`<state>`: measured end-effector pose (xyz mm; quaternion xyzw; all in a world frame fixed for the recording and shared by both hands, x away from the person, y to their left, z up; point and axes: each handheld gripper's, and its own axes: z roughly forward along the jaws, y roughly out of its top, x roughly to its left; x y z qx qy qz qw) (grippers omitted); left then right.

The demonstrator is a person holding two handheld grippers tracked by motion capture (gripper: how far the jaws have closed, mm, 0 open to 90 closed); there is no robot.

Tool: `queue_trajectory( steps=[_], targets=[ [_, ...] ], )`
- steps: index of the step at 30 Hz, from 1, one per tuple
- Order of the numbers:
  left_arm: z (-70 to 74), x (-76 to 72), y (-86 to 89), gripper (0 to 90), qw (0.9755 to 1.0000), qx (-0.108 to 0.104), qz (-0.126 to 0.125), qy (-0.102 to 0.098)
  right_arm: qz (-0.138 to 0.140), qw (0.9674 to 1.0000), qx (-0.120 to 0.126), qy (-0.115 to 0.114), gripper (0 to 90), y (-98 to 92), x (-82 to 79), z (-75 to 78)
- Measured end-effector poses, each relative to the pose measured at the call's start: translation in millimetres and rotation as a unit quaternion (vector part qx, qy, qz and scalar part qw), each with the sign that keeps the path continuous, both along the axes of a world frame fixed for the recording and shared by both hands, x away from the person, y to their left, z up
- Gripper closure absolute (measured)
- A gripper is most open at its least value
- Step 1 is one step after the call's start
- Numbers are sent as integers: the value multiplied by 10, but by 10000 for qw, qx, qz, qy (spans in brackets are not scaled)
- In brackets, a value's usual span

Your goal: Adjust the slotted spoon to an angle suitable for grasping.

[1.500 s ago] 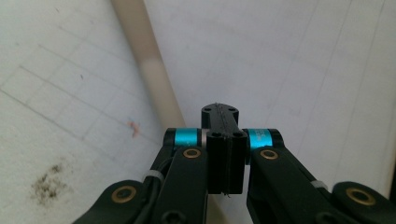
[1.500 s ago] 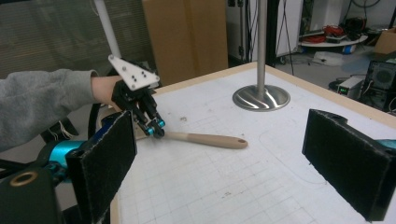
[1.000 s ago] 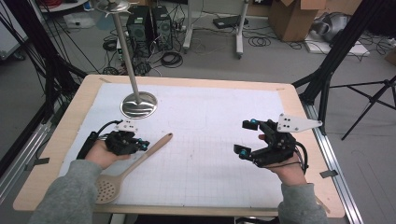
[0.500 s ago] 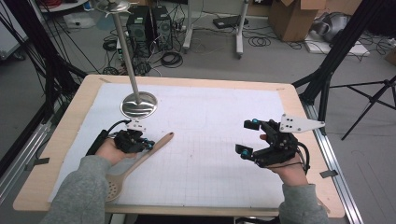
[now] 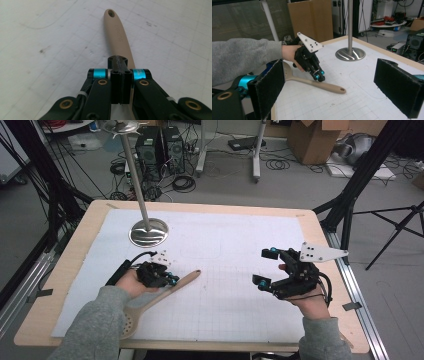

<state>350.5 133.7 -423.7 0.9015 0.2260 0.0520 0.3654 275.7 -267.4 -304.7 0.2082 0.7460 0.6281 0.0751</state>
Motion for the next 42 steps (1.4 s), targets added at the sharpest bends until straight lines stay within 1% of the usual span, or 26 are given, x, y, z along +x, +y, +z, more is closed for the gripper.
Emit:
queue_trajectory(
  steps=[1, 4, 5, 7, 8, 9, 10, 11, 13, 14, 15, 18, 19, 20, 21, 22, 23, 27, 29, 31, 33, 35, 37, 39, 40, 42],
  targets=[
    [-8, -2, -13, 895, 10000, -33, 19, 6, -6, 10000, -2, -27, 89, -2, 2, 0],
    [-15, 5, -18, 895, 10000, 18, -31, -14, 4, 10000, -4, -12, 89, 0, -2, 0],
    [-12, 4, -12, 892, 10000, 35, -46, -37, 10, 10000, 3, -8, 89, 1, 0, -1],
    [15, 1, 15, 885, 9999, 59, 9, -98, -8, 10000, 5, -16, 89, -4, 5, -2],
    [37, -4, 36, 884, 9999, 14, 53, -140, -9, 10000, -8, 27, 89, -7, 1, -3],
    [69, -11, 60, 880, 9998, -7, 118, -180, -12, 10000, -7, -22, 89, -9, 9, -6],
    [100, -26, 83, 878, 9995, -98, 196, -213, -15, 10000, -9, 13, 89, -9, 6, -6],
    [138, -42, 111, 871, 9992, -138, 251, -285, -21, 10000, -4, 1, 89, -8, 9, -8],
    [214, -92, 164, 870, 9984, -224, 380, -342, -22, 10000, -15, 12, 89, -4, 6, -9],
    [250, -127, 193, 870, 9982, -264, 393, -376, -20, 10000, -13, 21, 89, -1, 3, -9],
    [279, -170, 222, 871, 9976, -351, 430, -412, -22, 10000, -25, 44, 89, -1, -2, -7],
    [337, -285, 315, 879, 9972, -471, 428, -390, -13, 10000, -25, -53, 89, 3, 7, -11],
    [345, -324, 341, 884, 9971, -461, 454, -394, -9, 10000, -27, 9, 89, 6, -1, -10],
    [351, -359, 364, 883, 9972, -401, 457, -435, -15, 10000, -28, 8, 89, 10, -2, -10],
    [353, -399, 381, 883, 9970, -393, 481, -456, -16, 10000, -44, 14, 89, 13, -4, -9],
    [359, -436, 397, 883, 9971, -377, 445, -487, -11, 10000, -53, 29, 89, 19, -6, -10],
    [369, -483, 415, 876, 9970, -420, 401, -520, -9, 10000, -59, 8, 89, 21, -3, -11],
    [407, -584, 475, 776, 9964, -543, 413, -497, -3, 10000, -72, -29, 89, 25, 3, -14],
    [427, -621, 507, 722, 9967, -564, 440, -394, -5, 9999, -96, 33, 89, 24, -4, -13],
    [443, -658, 534, 667, 9960, -639, 518, -346, -19, 9999, -96, 51, 89, 23, -3, -15],
    [451, -690, 554, 572, 9954, -710, 603, -235, -32, 9999, -99, 13, 89, 18, 8, -18],
    [453, -729, 571, 499, 9948, -765, 622, -250, -36, 9999, -108, 21, 89, 14, 11, -22],
    [446, -762, 581, 427, 9941, -788, 698, -246, -28, 9999, -123, 31, 89, 14, 15, -29],
    [430, -790, 581, 356, 9945, -683, 747, -284, -32, 9999, -150, 56, 89, 15, 18, -37],
    [428, -807, 585, 304, 9945, -682, 737, -298, -40, 9999, -156, 53, 89, 16, 19, -40],
    [436, -826, 596, 201, 9938, -780, 718, -351, -26, 9999, -151, 78, 89, 20, 10, -36]
  ],
)
